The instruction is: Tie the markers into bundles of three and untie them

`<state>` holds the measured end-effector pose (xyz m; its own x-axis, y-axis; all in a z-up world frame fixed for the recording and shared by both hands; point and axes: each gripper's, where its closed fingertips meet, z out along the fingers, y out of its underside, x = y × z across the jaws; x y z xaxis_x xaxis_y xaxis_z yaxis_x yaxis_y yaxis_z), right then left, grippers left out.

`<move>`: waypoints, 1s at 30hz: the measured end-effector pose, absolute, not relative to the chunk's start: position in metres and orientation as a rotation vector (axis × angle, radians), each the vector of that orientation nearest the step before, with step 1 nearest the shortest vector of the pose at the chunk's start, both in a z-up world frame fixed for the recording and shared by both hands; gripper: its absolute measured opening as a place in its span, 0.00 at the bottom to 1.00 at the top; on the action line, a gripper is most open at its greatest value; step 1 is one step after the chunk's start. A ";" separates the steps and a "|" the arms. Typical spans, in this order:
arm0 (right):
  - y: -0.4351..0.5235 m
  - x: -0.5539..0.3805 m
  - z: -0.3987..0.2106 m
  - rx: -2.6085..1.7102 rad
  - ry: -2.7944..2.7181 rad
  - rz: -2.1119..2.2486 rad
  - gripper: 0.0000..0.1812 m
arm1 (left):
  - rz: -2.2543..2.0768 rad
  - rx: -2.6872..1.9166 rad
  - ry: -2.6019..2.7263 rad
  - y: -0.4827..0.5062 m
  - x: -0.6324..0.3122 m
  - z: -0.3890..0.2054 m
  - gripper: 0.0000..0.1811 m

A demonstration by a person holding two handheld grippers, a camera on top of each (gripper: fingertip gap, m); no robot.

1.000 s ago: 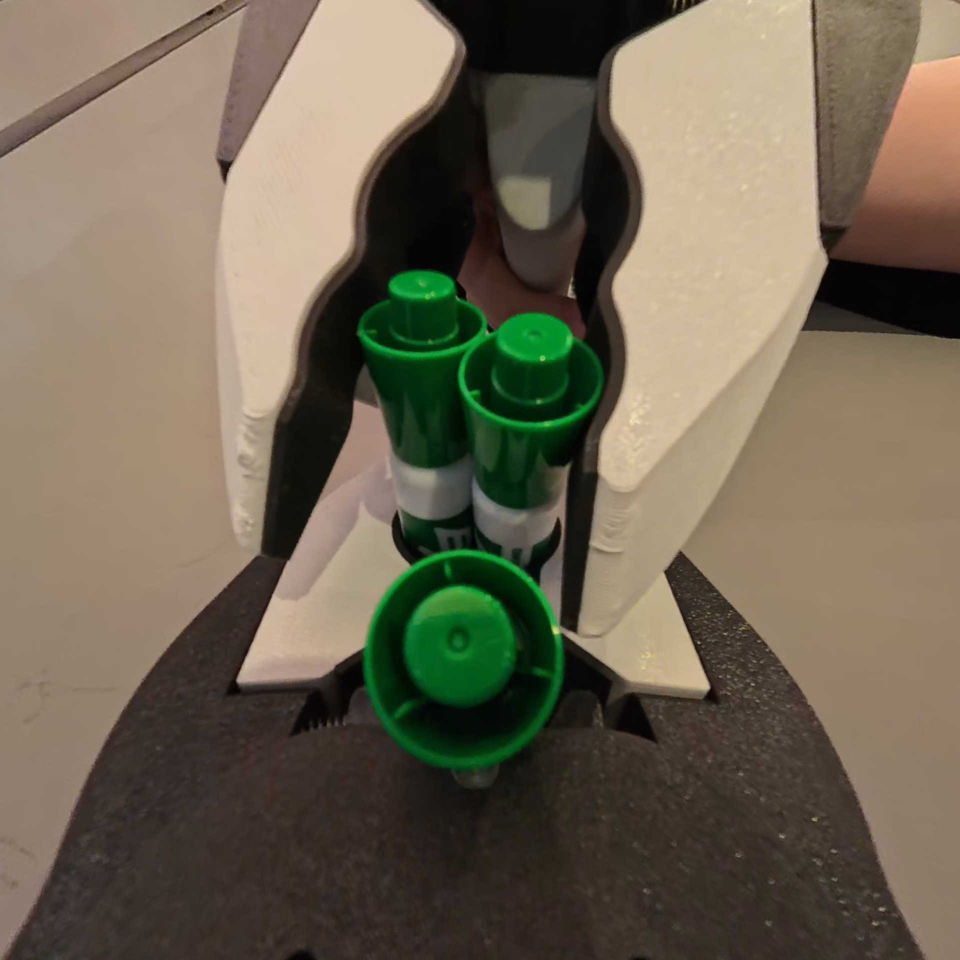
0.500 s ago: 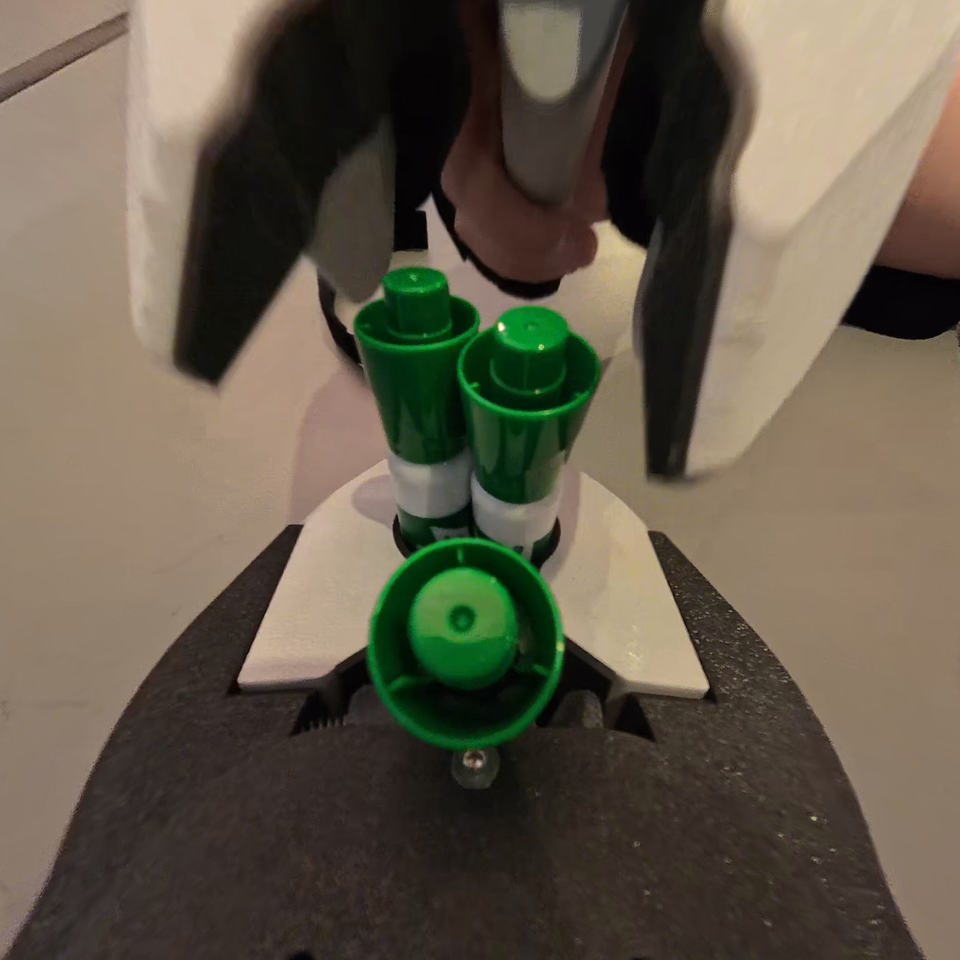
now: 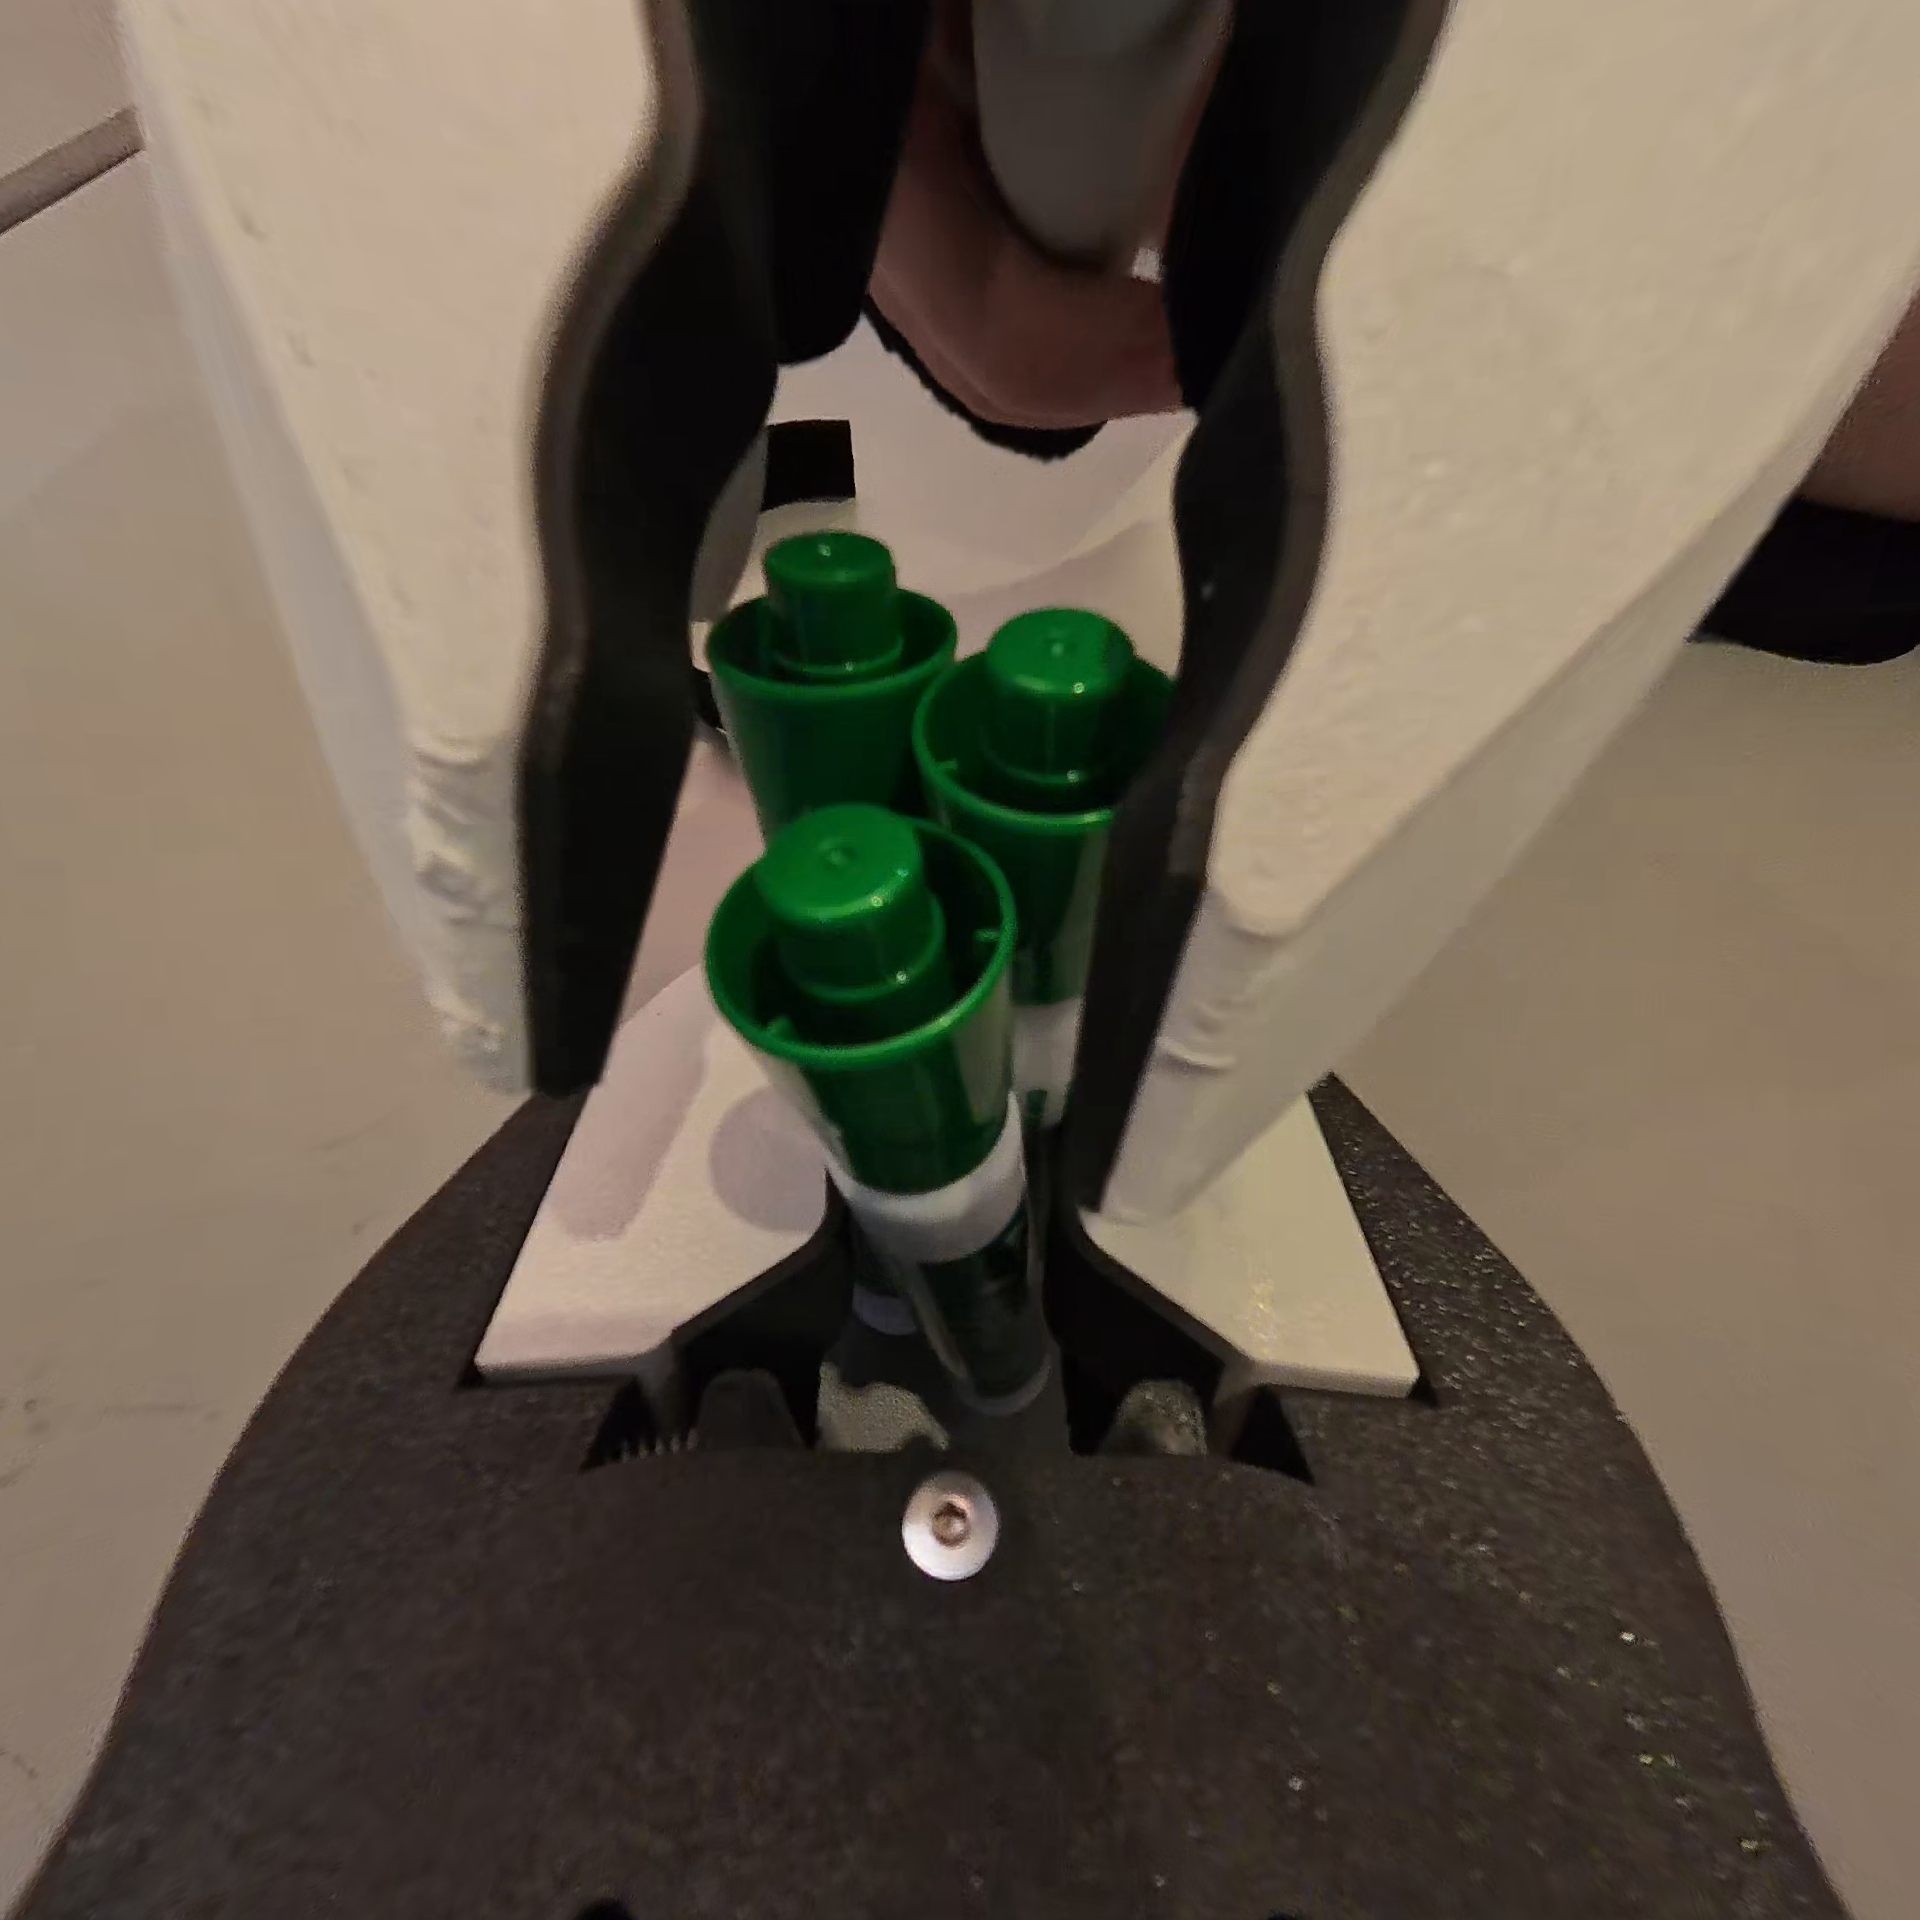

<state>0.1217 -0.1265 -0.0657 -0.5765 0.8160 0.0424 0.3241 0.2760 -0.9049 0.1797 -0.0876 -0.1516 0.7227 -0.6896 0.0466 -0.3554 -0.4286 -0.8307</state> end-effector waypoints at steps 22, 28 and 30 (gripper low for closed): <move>-0.092 0.145 -0.071 -1.141 -1.834 1.596 0.11 | -0.344 -2.560 1.087 -0.103 0.159 -0.177 0.23; -0.084 0.147 -0.080 -1.168 -1.811 1.657 0.14 | -0.247 -2.740 1.247 -0.107 0.142 -0.172 0.23; -0.080 0.148 -0.080 -1.172 -1.791 1.666 0.15 | -0.198 -2.783 1.324 -0.109 0.136 -0.171 0.23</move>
<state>0.1479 -0.0799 -0.0796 -0.5526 0.8004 -0.2321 0.2895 -0.0768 -0.9541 0.1359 -0.1094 -0.1710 0.6243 -0.7756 0.0929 -0.7688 -0.6311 -0.1028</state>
